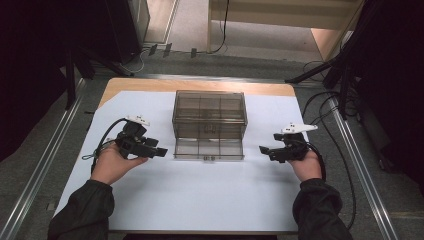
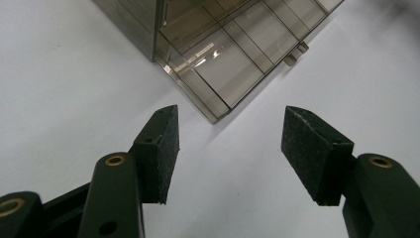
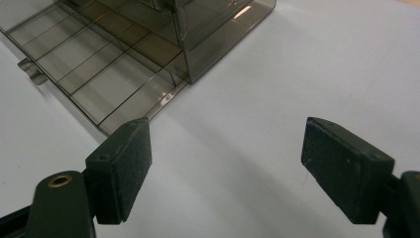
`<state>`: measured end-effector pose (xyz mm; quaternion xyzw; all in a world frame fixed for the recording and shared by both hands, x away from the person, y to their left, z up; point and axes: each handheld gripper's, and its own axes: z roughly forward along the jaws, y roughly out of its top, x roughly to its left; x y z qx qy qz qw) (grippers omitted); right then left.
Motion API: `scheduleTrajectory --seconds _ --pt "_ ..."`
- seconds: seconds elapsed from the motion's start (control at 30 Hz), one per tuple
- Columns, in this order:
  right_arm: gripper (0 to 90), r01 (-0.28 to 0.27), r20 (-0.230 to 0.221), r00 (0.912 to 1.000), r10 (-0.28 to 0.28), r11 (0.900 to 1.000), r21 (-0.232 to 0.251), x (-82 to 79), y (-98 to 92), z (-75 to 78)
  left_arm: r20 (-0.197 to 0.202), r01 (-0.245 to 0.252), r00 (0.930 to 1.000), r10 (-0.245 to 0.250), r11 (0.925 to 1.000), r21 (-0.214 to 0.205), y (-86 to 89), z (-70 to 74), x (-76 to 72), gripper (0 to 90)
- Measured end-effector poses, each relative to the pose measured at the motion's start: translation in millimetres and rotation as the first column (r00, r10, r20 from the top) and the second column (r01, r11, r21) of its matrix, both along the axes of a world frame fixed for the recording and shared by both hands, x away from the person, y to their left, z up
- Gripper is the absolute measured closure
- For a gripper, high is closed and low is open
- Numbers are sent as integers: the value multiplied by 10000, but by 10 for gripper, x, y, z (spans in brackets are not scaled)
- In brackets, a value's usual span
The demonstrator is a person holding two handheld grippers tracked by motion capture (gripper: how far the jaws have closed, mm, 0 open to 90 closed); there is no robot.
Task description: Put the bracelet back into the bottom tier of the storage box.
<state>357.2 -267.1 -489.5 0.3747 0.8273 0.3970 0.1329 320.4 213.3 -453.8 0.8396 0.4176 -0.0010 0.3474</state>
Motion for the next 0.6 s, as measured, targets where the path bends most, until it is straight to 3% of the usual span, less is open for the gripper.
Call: scheduleTrajectory --seconds 0.13,0.43,0.6 --pt "209 -11 60 10000 11 10000 23 -16 -6 7 -36 -154 9999 154 9996 226 10 3 15 415" --pt "208 51 128 9999 -53 9999 91 -66 -29 16 -95 -438 9990 440 9988 220 91 7 64 409" --pt "208 110 113 9999 -111 9998 143 -67 -15 6 -105 -410 9991 413 9987 301 138 6 76 473"
